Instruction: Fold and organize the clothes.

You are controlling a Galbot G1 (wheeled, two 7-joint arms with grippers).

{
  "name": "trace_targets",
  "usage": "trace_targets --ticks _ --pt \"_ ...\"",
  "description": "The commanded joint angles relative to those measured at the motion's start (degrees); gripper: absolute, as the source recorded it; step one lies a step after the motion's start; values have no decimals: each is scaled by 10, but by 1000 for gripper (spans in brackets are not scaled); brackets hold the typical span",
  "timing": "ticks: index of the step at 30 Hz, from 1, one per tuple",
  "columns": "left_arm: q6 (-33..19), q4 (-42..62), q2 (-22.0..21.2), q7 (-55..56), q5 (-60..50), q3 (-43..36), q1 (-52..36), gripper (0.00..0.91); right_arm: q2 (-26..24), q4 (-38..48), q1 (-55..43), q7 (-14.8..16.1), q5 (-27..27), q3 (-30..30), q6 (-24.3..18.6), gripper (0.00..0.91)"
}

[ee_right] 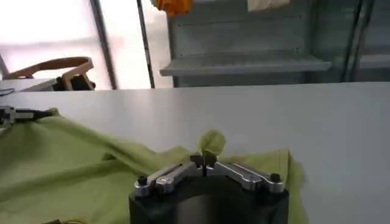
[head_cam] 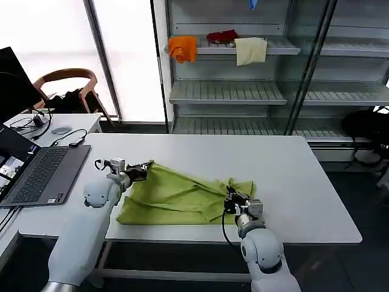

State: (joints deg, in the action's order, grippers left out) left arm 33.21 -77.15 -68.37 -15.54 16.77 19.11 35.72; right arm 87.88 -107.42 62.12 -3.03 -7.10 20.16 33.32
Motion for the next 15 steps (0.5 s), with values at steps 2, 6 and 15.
trace_targets --ticks 2,6,15 --pt "0 -171 34 16 47 39 105 0 -1 -10 2 1 0 -1 1 0" --pt "-1 -205 34 13 60 61 146 0 -2 -13 2 0 1 -2 1 0" --pt "-2 -236 39 -13 52 100 221 0 -2 -18 8 4 5 -6 1 0"
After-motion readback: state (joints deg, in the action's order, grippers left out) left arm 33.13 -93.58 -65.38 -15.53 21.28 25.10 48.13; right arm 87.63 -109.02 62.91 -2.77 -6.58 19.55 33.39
